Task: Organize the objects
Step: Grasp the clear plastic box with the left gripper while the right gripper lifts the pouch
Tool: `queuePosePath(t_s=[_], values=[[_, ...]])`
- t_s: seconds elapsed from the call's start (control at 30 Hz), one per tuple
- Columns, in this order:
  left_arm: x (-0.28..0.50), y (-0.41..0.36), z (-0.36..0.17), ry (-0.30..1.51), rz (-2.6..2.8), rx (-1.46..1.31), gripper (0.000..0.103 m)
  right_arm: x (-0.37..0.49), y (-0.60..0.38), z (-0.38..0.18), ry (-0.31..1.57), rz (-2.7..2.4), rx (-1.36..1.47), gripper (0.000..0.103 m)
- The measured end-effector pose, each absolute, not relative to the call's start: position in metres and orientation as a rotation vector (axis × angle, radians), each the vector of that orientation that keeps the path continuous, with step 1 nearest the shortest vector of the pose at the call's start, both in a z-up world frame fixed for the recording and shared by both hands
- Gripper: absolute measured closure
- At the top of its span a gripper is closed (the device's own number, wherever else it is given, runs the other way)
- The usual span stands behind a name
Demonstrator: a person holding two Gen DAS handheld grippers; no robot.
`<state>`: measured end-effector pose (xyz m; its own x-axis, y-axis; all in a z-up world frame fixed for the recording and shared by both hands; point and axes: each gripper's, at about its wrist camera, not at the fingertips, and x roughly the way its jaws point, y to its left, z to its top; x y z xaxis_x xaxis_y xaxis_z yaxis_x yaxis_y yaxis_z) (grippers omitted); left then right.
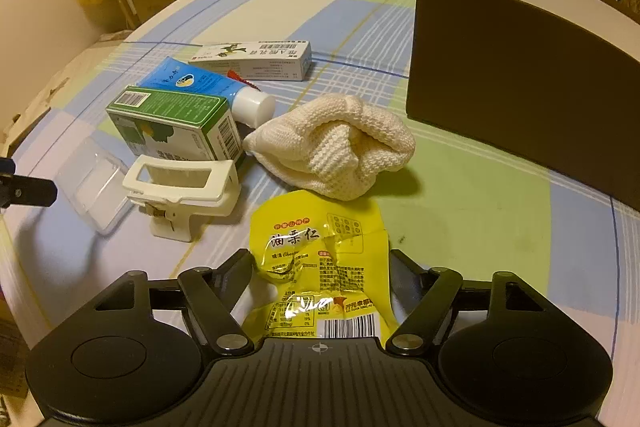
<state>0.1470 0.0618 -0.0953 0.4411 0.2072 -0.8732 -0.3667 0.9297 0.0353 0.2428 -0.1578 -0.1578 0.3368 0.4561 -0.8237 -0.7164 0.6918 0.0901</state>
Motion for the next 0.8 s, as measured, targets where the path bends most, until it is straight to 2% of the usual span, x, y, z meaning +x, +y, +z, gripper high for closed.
queuePosePath(t_s=[0.2,0.8], values=[[0.152,0.061,-0.1,1.058,0.327,-0.153,0.001,0.236,-0.165,-0.155,0.949,0.782,-0.333,0.038],[0.189,0.048,-0.121,1.079,0.123,-0.008,0.001,0.238,-0.246,-0.132,1.004,0.526,-0.123,0.038]])
